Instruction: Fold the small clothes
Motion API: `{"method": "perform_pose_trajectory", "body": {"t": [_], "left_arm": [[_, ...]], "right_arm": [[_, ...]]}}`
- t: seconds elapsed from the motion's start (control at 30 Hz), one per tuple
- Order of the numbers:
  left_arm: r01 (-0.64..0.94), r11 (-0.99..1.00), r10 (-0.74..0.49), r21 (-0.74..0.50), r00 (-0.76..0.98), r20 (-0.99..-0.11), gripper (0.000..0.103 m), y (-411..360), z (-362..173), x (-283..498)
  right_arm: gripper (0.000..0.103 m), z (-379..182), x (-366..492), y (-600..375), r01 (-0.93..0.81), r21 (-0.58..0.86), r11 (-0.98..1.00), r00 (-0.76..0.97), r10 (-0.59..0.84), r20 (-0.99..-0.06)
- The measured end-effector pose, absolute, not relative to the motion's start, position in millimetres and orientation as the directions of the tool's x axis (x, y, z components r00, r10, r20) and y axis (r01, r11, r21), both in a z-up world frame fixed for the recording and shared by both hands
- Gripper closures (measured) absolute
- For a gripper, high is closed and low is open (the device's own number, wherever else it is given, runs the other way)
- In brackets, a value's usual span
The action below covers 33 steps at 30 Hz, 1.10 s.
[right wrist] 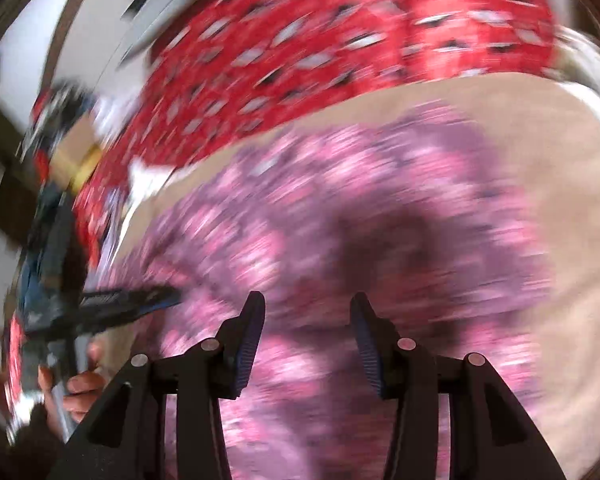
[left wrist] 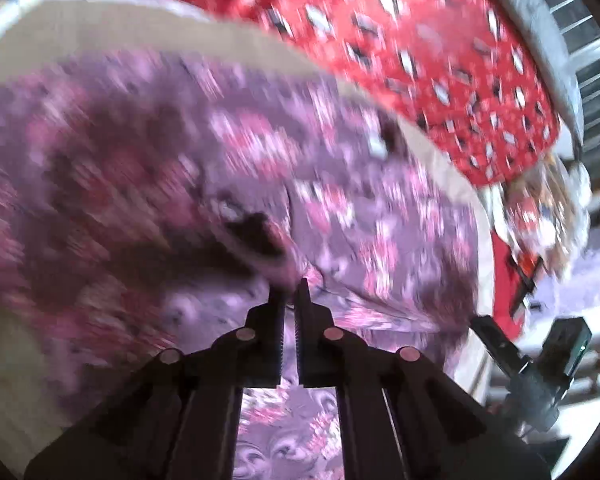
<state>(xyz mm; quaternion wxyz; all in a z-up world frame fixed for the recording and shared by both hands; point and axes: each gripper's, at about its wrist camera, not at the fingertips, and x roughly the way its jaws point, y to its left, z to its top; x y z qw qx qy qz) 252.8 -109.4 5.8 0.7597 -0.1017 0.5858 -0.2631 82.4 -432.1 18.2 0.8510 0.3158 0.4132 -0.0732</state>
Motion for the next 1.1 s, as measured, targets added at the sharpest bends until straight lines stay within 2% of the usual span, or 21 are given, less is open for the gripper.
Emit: {"method": "perform_pose_trajectory", "body": {"t": [0.1,0.2,0.23,0.3,0.37,0.43,0.5,0.53,0.57,0.67,0.7,0.73,0.77,0.9,1.0,1.1], "left_arm": [[0.278,0.886,-0.448,-0.370,0.308,-0.840,0.103,-90,28,252],[0.266,0.916,-0.375,-0.300,0.306,-0.875,0.103,-81,19,257],[0.262,0.916,-0.372,-0.303,0.280,-0.885,0.103,-81,12,258],[0.255,0.888,-0.435,-0.382,0.198,-0.878,0.103,-80,1,257],[0.251,0.859,-0.489,-0.445,0.148,-0.860,0.101,-82,-2,252],[0.255,0.832,-0.535,-0.494,0.127,-0.835,0.088,-84,-2,244],[0.242,0.818,-0.558,-0.521,0.119,-0.821,0.043,-96,-3,239],[0.236,0.824,-0.552,-0.515,0.126,-0.825,0.037,-103,-5,238],[0.236,0.829,-0.544,-0.507,0.132,-0.828,0.036,-110,-6,238],[0.199,0.846,-0.521,-0.495,0.115,-0.846,0.037,-123,-17,246],[0.181,0.855,-0.510,-0.486,0.121,-0.851,0.047,-125,-20,251],[0.170,0.865,-0.495,-0.472,0.132,-0.859,0.064,-126,-23,255],[0.176,0.867,-0.489,-0.465,0.126,-0.863,0.100,-127,-24,258],[0.181,0.855,-0.515,-0.485,0.205,-0.832,0.098,-107,4,259],[0.221,0.891,-0.452,-0.398,0.331,-0.828,0.098,-87,34,253],[0.215,0.914,-0.402,-0.345,0.353,-0.845,0.098,-70,37,256]], "right_arm": [[0.053,14,63,-487,0.505,0.502,0.702,0.674,0.043,-0.738],[0.053,-4,63,-512,0.540,0.546,0.641,0.677,0.056,-0.734],[0.053,-9,67,-513,0.541,0.551,0.635,0.668,0.074,-0.741],[0.053,-18,70,-518,0.562,0.538,0.628,0.660,0.051,-0.749],[0.053,-24,67,-522,0.552,0.593,0.586,0.692,0.075,-0.718],[0.053,-29,65,-522,0.550,0.614,0.565,0.695,0.097,-0.712],[0.053,-29,64,-519,0.536,0.611,0.583,0.694,0.108,-0.711],[0.053,-30,64,-518,0.534,0.607,0.589,0.691,0.108,-0.714],[0.053,-30,63,-518,0.535,0.604,0.591,0.689,0.110,-0.717],[0.053,-28,59,-518,0.526,0.616,0.586,0.698,0.117,-0.707],[0.053,-26,58,-518,0.523,0.618,0.587,0.701,0.117,-0.704],[0.053,-25,56,-519,0.520,0.620,0.588,0.703,0.117,-0.701],[0.053,-22,54,-519,0.517,0.618,0.593,0.706,0.114,-0.699],[0.053,-14,52,-526,0.515,0.612,0.601,0.712,0.097,-0.695],[0.053,-15,54,-532,0.520,0.614,0.594,0.715,0.091,-0.693],[0.053,-23,66,-529,0.512,0.620,0.595,0.708,0.117,-0.697]]}}
